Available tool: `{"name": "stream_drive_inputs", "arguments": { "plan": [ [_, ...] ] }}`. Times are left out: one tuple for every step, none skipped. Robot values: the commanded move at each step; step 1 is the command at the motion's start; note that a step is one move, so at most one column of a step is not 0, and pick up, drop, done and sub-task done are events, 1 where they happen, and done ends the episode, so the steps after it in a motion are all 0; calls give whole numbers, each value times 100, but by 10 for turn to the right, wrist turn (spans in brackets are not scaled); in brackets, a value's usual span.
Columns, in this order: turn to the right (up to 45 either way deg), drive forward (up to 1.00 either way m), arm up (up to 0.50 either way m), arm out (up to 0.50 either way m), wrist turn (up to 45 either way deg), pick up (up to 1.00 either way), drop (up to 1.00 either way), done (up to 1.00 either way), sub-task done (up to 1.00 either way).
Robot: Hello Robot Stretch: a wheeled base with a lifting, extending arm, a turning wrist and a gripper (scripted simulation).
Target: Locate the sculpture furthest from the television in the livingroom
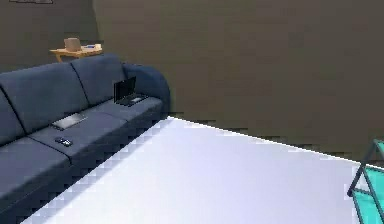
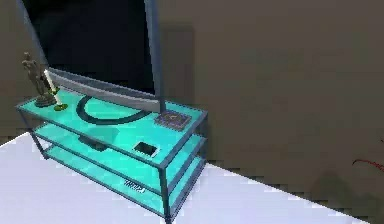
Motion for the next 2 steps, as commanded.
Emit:
{"name": "stream_drive_inputs", "arguments": {
  "plan": [
    [270, 0, 0, 0, 0, 0, 0, 0, 0],
    [0, 90, 0, 0, 0, 0, 0, 0, 0]
  ]
}}
